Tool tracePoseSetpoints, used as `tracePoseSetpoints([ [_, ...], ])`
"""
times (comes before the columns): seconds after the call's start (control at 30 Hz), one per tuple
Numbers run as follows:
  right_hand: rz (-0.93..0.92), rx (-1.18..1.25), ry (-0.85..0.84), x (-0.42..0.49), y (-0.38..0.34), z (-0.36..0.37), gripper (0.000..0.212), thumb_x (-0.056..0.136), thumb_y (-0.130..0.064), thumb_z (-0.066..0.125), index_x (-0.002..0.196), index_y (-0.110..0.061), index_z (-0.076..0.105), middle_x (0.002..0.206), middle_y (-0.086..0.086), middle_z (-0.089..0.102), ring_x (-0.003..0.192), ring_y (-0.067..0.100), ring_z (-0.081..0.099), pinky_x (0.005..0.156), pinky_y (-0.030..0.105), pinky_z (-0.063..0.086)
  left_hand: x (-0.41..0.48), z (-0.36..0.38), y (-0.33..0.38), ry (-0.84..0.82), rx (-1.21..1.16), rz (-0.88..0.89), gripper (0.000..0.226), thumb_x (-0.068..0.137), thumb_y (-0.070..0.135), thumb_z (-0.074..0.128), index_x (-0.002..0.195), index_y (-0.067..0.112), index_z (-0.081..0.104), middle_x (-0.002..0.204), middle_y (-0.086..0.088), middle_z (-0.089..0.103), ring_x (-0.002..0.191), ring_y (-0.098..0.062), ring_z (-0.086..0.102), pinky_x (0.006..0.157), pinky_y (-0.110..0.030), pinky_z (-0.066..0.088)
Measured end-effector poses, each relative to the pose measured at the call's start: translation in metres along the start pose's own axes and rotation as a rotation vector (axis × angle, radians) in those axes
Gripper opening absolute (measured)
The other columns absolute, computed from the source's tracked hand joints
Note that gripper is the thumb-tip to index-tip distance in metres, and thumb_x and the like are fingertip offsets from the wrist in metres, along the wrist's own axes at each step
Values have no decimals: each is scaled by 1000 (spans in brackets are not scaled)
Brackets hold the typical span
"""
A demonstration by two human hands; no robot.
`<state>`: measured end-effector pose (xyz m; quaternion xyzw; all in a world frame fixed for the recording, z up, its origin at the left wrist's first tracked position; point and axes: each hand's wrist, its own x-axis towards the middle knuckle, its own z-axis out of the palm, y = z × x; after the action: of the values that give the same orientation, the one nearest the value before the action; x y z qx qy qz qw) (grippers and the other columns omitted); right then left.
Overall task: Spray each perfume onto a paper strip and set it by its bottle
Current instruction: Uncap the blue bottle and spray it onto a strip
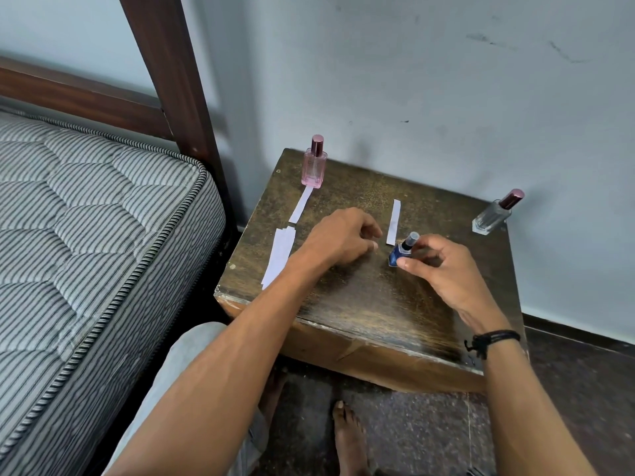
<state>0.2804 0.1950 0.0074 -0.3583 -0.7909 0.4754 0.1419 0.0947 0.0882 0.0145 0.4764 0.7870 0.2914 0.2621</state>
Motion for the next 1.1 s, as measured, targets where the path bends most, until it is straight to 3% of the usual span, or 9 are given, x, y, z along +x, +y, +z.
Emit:
tracePoseSetpoints([
  [0.13, -10, 34, 78, 6, 0, -3, 23, 85, -19, 83, 103, -29, 76, 96, -7, 77, 91, 11, 71, 86, 30, 51, 4, 5, -3, 40, -1, 35, 24, 89, 22, 74, 113, 22, 74, 112, 5, 74, 103, -10, 67, 98, -32, 53],
  [0.3, -21, 97, 251, 34, 3, -7, 16, 88, -22, 81, 99, -32, 75, 101, -7, 77, 99, 17, 72, 96, 51, 57, 17, 22, -12, 152, -25, 72, 25, 89, 21, 71, 114, 19, 74, 112, 2, 72, 107, -16, 62, 100, -37, 50],
  [0.5, -53, 43, 299, 84, 5, -2, 13, 87, -27, 80, 96, -35, 75, 100, -9, 77, 98, 15, 73, 93, 53, 59, 38, 30, -10, 218, -171, 67, 40, 91, 8, 62, 131, 13, 65, 122, -4, 62, 112, -21, 58, 105, -42, 47],
  [0.63, -77, 2, 295, 107, 8, 1, 20, 89, -27, 77, 109, -25, 75, 106, -7, 76, 100, 15, 72, 92, 51, 59, 50, 37, -7, 199, -199, 80, 55, 87, 13, 57, 141, 19, 57, 137, -1, 58, 124, -27, 52, 110, -47, 43],
  [0.73, -88, -20, 283, 114, 9, 0, 25, 90, -27, 75, 114, -21, 74, 110, -5, 76, 103, 15, 71, 94, 48, 59, 53, 38, -4, 172, -154, 87, 58, 91, 14, 56, 147, 25, 50, 147, 4, 52, 131, -24, 40, 114, -43, 36],
  [0.9, -141, -95, 314, 117, 12, 3, 24, 95, -16, 71, 119, -12, 73, 113, 2, 74, 104, 17, 69, 89, 27, 51, 54, 38, -1, 162, -42, 91, 60, 94, 20, 58, 151, 31, 44, 154, 11, 45, 132, -23, 36, 111, -41, 36],
  [1.1, -146, -122, 383, 117, 17, 12, 26, 95, -18, 71, 120, -13, 72, 114, 0, 73, 100, 14, 68, 90, 28, 53, 55, 40, -1, 152, 12, 78, 65, 92, 20, 57, 153, 31, 40, 156, 10, 42, 134, -24, 36, 112, -44, 36],
])
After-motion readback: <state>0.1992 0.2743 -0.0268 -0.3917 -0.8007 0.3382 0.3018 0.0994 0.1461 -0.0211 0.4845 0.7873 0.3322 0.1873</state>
